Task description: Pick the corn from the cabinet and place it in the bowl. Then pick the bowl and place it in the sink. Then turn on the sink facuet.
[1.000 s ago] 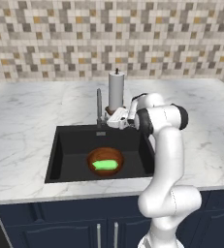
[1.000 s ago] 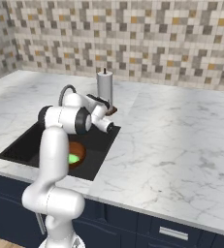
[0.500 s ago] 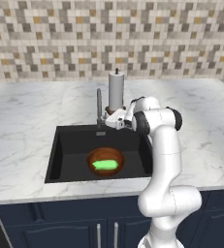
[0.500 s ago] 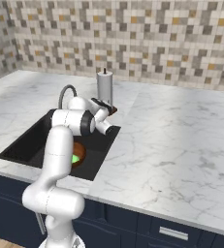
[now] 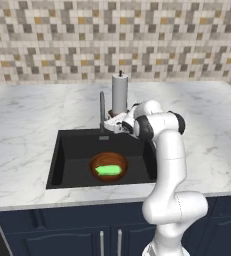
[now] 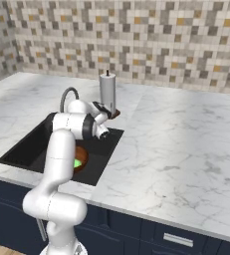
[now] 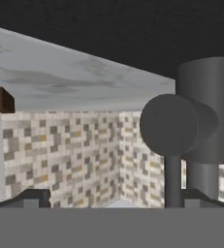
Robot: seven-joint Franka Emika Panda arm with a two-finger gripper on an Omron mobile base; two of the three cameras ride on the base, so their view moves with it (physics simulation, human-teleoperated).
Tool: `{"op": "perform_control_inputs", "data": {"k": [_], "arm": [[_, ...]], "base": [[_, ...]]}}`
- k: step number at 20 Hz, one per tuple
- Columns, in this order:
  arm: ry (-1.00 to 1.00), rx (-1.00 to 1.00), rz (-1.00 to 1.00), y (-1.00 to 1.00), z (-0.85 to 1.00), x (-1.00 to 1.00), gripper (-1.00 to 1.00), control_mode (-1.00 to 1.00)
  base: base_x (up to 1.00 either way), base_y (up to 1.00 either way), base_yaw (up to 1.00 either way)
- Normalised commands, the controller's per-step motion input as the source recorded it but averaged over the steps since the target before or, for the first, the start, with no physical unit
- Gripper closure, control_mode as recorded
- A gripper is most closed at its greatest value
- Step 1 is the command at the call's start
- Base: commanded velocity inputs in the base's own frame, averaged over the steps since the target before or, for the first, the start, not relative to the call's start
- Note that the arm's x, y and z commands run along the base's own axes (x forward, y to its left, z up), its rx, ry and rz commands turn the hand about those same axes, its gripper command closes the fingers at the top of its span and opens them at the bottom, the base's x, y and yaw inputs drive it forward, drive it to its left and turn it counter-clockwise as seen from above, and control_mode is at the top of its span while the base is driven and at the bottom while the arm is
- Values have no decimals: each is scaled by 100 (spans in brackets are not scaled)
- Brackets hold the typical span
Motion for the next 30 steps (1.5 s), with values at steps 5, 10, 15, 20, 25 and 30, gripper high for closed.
{"op": "perform_control_inputs", "data": {"k": [5,10,15,20,25,30], "arm": [[3,1,-15,-4,-2,30,-100,-100],[7,3,-6,-11,-1,36,100,-100],[9,6,-2,-28,0,16,100,-100],[8,11,-4,-57,-1,8,100,-100],[5,15,-4,-86,-8,0,100,-100],[5,16,-5,-91,-15,0,100,-100]], "base": [[0,0,0],[0,0,0],[0,0,0],[0,0,0],[0,0,0],[0,0,0]]}}
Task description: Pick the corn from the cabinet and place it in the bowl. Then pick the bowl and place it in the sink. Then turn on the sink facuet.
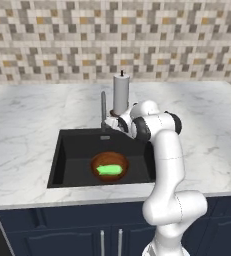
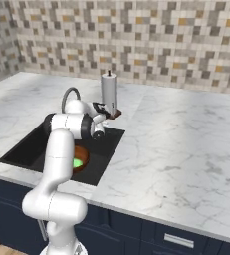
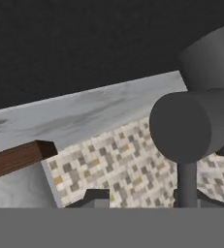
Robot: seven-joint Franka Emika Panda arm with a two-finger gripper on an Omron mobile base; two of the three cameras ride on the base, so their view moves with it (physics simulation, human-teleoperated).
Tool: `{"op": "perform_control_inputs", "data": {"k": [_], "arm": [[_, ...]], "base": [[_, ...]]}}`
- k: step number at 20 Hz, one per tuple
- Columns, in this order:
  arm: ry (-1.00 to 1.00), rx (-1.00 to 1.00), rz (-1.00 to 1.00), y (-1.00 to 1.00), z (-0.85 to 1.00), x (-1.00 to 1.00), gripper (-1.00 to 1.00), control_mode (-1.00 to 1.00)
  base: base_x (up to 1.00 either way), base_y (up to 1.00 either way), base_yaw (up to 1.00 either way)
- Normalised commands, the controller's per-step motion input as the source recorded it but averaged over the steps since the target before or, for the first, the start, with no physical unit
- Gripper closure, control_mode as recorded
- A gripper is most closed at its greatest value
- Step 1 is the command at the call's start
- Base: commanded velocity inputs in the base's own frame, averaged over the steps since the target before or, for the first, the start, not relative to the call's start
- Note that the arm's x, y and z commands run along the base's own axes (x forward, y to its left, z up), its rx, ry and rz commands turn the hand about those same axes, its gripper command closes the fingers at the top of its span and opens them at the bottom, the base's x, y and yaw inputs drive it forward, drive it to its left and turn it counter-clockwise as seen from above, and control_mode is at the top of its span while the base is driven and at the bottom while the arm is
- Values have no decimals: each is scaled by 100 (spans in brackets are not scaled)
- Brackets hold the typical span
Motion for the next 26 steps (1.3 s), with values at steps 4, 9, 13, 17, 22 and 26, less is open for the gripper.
{"op": "perform_control_inputs", "data": {"k": [4,9,13,17,22,26], "arm": [[5,14,-5,-86,-18,0,100,-100],[5,14,-5,-85,-20,0,100,-100],[6,13,-5,-80,-24,0,100,-100],[6,11,-4,-73,-26,0,100,-100],[3,9,-3,-60,-18,-1,100,-100],[0,6,-1,-11,0,-4,100,-100]], "base": [[0,0,0],[0,0,0],[0,0,0],[0,0,0],[0,0,0],[0,0,0]]}}
